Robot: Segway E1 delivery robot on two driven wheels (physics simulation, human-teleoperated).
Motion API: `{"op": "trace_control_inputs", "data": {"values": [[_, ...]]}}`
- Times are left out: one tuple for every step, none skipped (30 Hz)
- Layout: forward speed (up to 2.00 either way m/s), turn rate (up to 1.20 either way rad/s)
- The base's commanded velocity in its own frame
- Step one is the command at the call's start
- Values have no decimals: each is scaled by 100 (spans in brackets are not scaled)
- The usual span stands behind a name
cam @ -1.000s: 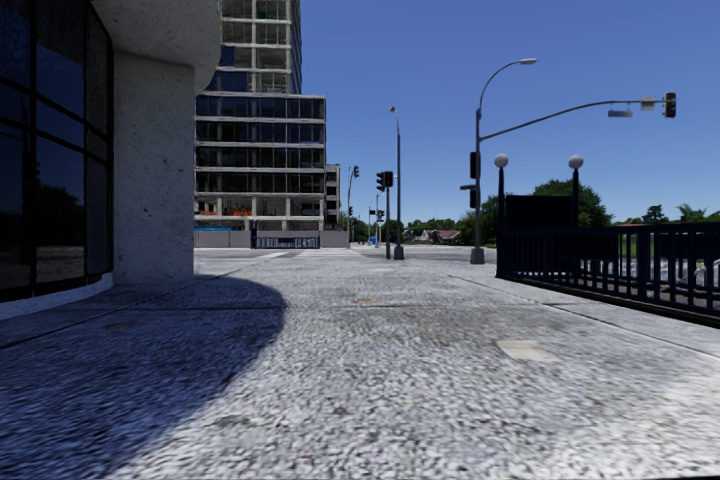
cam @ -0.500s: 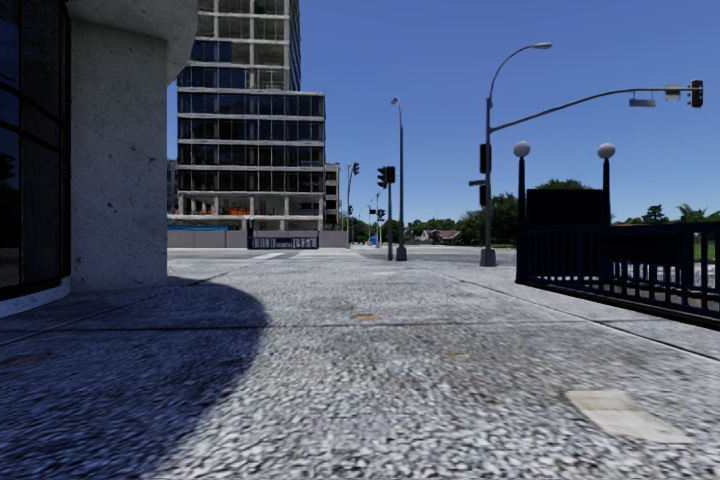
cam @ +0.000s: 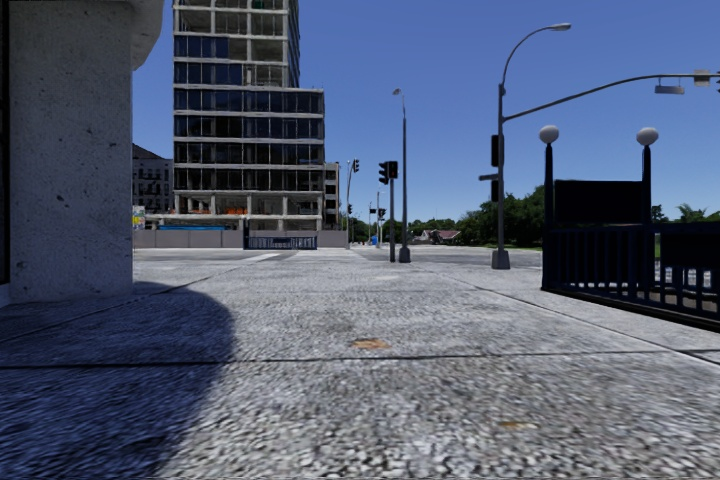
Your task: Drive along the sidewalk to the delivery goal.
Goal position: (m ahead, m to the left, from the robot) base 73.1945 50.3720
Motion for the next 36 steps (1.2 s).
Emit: {"op": "trace_control_inputs", "data": {"values": [[200, 0], [200, 0], [200, 3], [200, 10], [200, 15], [200, 15], [200, 16], [200, 17], [200, 17], [200, 17], [200, 17], [200, 18], [200, 18], [200, 18], [200, 18], [200, 18], [200, 18], [200, 18], [200, 18], [200, 18], [200, 18], [200, 18], [200, 19], [200, 19], [200, 19], [200, 19], [200, 19], [200, 19], [200, 19], [200, 19], [200, 19], [200, 21], [200, 21], [200, 21], [200, 21], [200, 21]]}}
